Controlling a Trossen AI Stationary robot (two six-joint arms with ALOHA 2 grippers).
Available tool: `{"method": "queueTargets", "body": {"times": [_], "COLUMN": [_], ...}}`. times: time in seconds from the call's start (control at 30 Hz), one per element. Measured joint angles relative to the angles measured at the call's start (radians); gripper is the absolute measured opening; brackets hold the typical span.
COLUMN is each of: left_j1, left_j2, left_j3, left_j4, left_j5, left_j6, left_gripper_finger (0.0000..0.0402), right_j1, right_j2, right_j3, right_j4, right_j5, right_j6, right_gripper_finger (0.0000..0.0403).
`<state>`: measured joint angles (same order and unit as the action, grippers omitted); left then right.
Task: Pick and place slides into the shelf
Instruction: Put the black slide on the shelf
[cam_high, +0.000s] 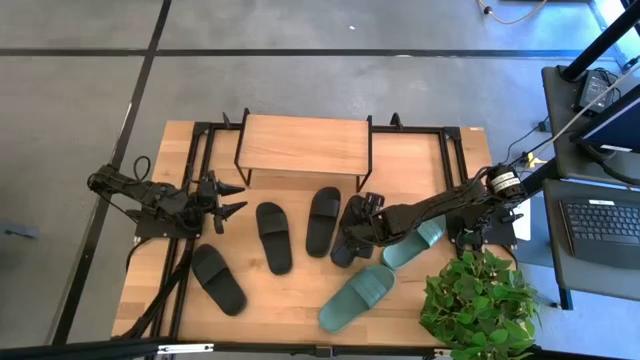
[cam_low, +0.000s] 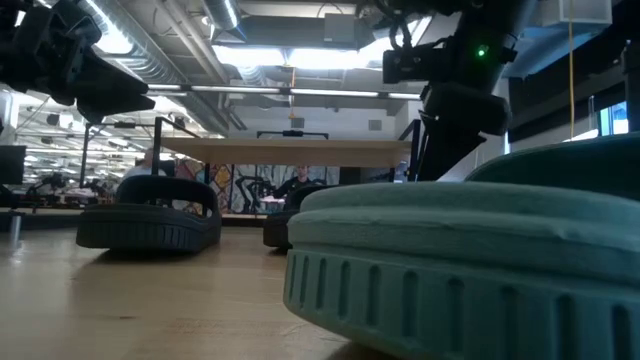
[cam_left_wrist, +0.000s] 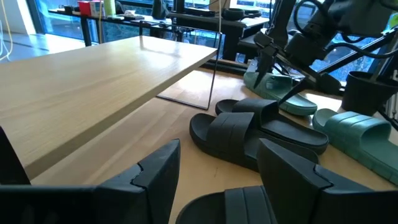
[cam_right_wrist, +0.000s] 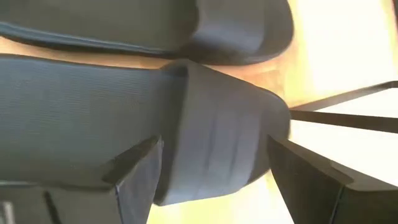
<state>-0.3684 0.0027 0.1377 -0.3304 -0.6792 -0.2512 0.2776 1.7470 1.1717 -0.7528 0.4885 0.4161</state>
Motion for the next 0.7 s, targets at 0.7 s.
{"method": "queueTargets", "body": {"times": [0.7], "left_j1": [0.000], "left_j2": [0.000], "left_j3": [0.000], "left_j4": [0.000], "left_j5": [0.000], "left_j6": [-0.001], "left_gripper_finger": [0.0204], "right_j1": [0.021], "right_j2": [0.112], "right_j3": [0.002], "right_j4": [-0.044], "right_j5": [0.049], "right_j6": [0.144], "right_gripper_finger": [0.0287]}}
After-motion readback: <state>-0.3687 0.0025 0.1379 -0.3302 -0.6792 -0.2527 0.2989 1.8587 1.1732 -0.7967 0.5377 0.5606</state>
